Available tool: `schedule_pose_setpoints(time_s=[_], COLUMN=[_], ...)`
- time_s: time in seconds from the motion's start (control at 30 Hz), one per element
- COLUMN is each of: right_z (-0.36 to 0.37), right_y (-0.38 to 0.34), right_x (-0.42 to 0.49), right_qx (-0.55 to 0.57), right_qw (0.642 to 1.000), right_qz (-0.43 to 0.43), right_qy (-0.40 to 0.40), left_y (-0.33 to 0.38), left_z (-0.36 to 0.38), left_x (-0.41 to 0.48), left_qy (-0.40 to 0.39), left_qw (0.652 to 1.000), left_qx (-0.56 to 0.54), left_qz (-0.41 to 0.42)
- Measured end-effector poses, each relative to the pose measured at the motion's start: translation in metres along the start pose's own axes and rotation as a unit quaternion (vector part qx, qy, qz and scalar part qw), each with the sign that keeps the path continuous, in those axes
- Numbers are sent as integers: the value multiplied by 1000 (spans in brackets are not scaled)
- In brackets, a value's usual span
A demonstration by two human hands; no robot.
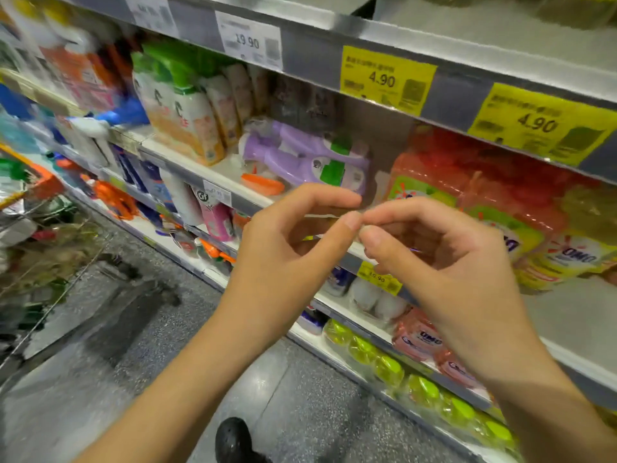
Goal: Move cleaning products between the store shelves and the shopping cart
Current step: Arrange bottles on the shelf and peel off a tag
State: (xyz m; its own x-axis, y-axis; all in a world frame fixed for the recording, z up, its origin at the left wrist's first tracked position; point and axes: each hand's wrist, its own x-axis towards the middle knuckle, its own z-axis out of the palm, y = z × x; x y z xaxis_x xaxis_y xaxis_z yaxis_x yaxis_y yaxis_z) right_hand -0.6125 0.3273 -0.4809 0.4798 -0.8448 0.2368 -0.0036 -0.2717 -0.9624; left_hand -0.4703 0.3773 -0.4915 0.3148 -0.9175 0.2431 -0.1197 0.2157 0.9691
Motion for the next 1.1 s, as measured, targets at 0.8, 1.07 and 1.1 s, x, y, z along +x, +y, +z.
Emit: schedule_pose_setpoints(time_s=[0.8,1.07,1.1], right_z=[142,148,148], right_y=[186,228,232], right_x=[199,232,233], right_qx=[-280,-639,-643], right_qw=[950,765,760], right_qz=[52,50,42], right_qy=[127,63,76], left_y=[-173,-180,-181], left_z=[-182,-183,-184], left_x=[181,211,214], left_qy=[-16,-39,-45], left_qw=[997,996,996], left_qx=[29,60,60], left_qz=[-66,-57,-56])
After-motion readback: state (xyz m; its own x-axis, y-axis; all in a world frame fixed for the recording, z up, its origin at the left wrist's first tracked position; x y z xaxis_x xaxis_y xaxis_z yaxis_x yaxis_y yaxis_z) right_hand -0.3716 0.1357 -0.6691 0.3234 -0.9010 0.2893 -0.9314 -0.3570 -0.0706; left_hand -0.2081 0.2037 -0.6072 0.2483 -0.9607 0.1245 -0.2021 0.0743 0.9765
